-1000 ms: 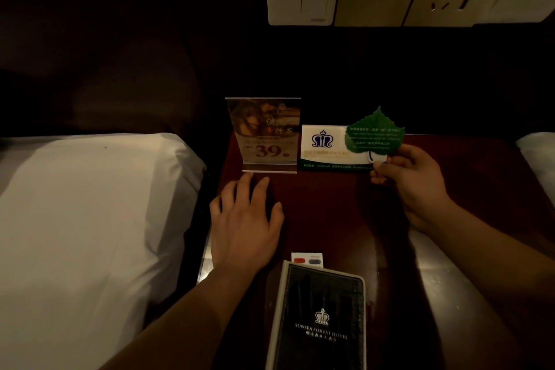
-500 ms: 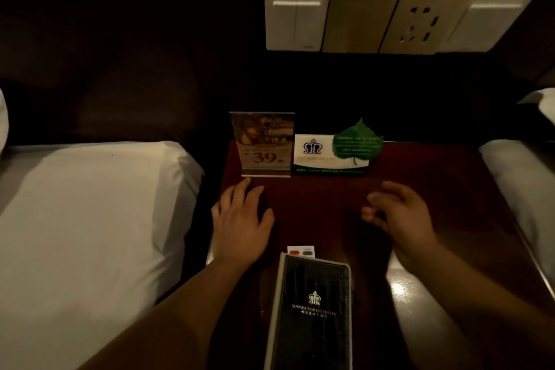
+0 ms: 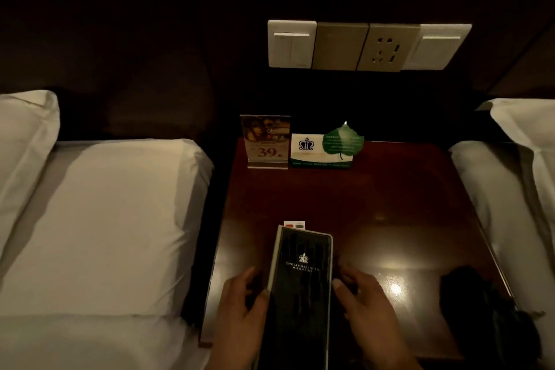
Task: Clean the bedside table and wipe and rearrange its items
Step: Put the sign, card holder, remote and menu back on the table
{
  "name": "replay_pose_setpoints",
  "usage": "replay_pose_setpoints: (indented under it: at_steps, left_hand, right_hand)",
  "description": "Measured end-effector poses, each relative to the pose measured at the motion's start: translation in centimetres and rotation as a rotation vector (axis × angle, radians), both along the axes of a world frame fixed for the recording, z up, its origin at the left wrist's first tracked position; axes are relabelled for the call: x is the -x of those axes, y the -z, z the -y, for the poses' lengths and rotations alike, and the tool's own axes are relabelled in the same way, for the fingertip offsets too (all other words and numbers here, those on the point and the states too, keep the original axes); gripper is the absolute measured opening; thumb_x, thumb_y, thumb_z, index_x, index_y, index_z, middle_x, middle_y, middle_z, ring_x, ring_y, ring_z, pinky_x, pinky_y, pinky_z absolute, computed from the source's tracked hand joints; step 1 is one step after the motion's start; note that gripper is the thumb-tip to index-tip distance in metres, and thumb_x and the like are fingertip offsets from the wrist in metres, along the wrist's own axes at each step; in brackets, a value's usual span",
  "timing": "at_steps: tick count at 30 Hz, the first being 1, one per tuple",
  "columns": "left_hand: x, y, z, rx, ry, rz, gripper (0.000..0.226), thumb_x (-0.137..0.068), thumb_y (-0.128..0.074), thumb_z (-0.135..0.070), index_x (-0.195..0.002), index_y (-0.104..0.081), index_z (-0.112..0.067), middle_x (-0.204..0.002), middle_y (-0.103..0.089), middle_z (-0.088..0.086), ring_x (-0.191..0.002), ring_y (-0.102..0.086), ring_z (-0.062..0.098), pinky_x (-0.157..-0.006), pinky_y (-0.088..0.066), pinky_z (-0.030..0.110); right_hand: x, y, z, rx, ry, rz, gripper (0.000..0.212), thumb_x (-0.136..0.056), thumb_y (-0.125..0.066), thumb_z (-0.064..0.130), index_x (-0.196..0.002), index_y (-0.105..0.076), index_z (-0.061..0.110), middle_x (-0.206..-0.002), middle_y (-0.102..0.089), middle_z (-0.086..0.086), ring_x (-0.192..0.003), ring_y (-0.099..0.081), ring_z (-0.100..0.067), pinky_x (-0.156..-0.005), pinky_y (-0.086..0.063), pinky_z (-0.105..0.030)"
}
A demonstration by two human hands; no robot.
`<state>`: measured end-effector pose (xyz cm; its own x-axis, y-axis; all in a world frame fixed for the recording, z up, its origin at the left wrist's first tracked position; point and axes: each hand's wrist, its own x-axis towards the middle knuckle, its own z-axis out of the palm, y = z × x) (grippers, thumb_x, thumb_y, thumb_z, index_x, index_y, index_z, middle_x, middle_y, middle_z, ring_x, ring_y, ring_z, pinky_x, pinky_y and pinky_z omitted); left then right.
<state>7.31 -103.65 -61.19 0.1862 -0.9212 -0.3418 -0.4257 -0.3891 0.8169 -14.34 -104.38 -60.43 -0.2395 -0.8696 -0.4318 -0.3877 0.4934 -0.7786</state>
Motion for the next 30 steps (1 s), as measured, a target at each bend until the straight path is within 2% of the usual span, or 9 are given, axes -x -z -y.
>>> replay_pose_setpoints:
  at_steps: [3, 5, 8, 12, 17, 21, 26, 28, 30]
  left_hand:
    - [2.1, 0.0, -2.4, -0.028, 0.081, 0.085, 0.058, -0.086, -0.069, -0.017, -0.139, -0.049, -0.030, -0.125, -0.052, -0.001, -0.116, -0.051, 0.016, -0.099, -0.041, 0.031]
    - [2.8, -0.8, -3.2, -0.042, 0.036, 0.063, 0.061, -0.084, -0.070, -0.019, -0.139, -0.049, -0.032, -0.122, -0.051, 0.000, -0.116, -0.049, 0.017, -0.100, -0.040, 0.032]
    - [2.5, -0.8, -3.3, -0.062, -0.071, -0.022, 0.046, -0.087, -0.066, -0.017, -0.130, -0.059, -0.031, -0.118, -0.055, 0.001, -0.114, -0.054, 0.018, -0.100, -0.046, 0.039]
    - [1.1, -1.0, -2.7, -0.013, -0.128, -0.093, 0.039, -0.089, -0.062, -0.015, -0.122, -0.062, -0.036, -0.113, -0.055, -0.004, -0.104, -0.056, 0.005, -0.085, -0.045, 0.024]
    - [0.7, 0.0, -2.5, -0.031, -0.130, -0.074, 0.049, -0.087, -0.064, -0.016, -0.134, -0.057, -0.030, -0.117, -0.052, -0.006, -0.114, -0.054, 0.017, -0.100, -0.048, 0.040]
    - [0.3, 0.6, -2.8, -0.059, -0.122, -0.085, 0.071, -0.085, -0.069, -0.017, -0.148, -0.038, -0.029, -0.128, -0.043, -0.010, -0.124, -0.042, 0.013, -0.109, -0.039, 0.038]
    - [-0.8, 0.7, -2.7, -0.071, -0.136, -0.237, 0.069, -0.081, -0.070, -0.014, -0.139, -0.043, -0.039, -0.121, -0.047, -0.018, -0.113, -0.051, 0.001, -0.094, -0.043, 0.025]
    - [-0.7, 0.7, -2.1, -0.058, -0.122, -0.229, 0.060, -0.082, -0.070, -0.017, -0.133, -0.049, -0.042, -0.118, -0.049, -0.013, -0.112, -0.053, 0.005, -0.089, -0.045, 0.023]
    - [-0.4, 0.6, -1.5, -0.048, -0.098, -0.179, 0.063, -0.076, -0.067, -0.032, -0.137, -0.048, -0.038, -0.118, -0.047, -0.011, -0.114, -0.052, 0.009, -0.093, -0.046, 0.027]
  right_hand:
    - [-1.8, 0.0, -0.7, 0.024, -0.131, -0.047, 0.029, -0.093, -0.060, 0.036, -0.122, -0.059, 0.032, -0.119, -0.046, 0.008, -0.109, -0.056, -0.011, -0.095, -0.047, -0.030]
    - [-3.1, -0.1, -0.8, 0.046, -0.196, -0.078, 0.032, -0.093, -0.057, 0.039, -0.124, -0.058, 0.028, -0.121, -0.042, 0.005, -0.112, -0.052, -0.015, -0.100, -0.046, -0.035]
    - [-4.2, 0.1, -0.5, 0.030, -0.255, -0.095, 0.039, -0.094, -0.054, 0.040, -0.131, -0.052, 0.028, -0.126, -0.040, 0.004, -0.117, -0.049, -0.019, -0.103, -0.044, -0.039]
    - [-5.8, 0.4, 0.1, 0.058, -0.277, -0.083, 0.040, -0.096, -0.053, 0.037, -0.134, -0.050, 0.026, -0.130, -0.039, 0.002, -0.119, -0.047, -0.020, -0.103, -0.044, -0.039]
    - [-6.6, 0.8, 0.5, 0.132, -0.250, -0.155, 0.039, -0.095, -0.055, 0.034, -0.133, -0.052, 0.027, -0.128, -0.041, 0.005, -0.116, -0.046, -0.017, -0.101, -0.045, -0.035]
    - [-6.1, 1.1, -0.1, 0.143, -0.266, -0.167, 0.037, -0.095, -0.055, 0.034, -0.131, -0.054, 0.024, -0.128, -0.040, 0.010, -0.115, -0.048, -0.012, -0.099, -0.047, -0.034]
    - [-6.2, 1.5, -1.2, 0.091, -0.212, -0.181, 0.042, -0.091, -0.060, 0.041, -0.127, -0.059, 0.021, -0.114, -0.042, 0.012, -0.096, -0.053, -0.006, -0.091, -0.049, -0.030]
    - [-6.9, 1.5, -1.2, 0.082, -0.190, -0.191, 0.046, -0.090, -0.060, 0.043, -0.129, -0.058, 0.019, -0.114, -0.042, 0.010, -0.102, -0.053, -0.012, -0.094, -0.048, -0.033]
    - [-7.3, 1.4, -1.0, 0.092, -0.191, -0.207, 0.047, -0.092, -0.058, 0.043, -0.131, -0.057, 0.018, -0.116, -0.042, 0.008, -0.107, -0.052, -0.016, -0.096, -0.047, -0.035]
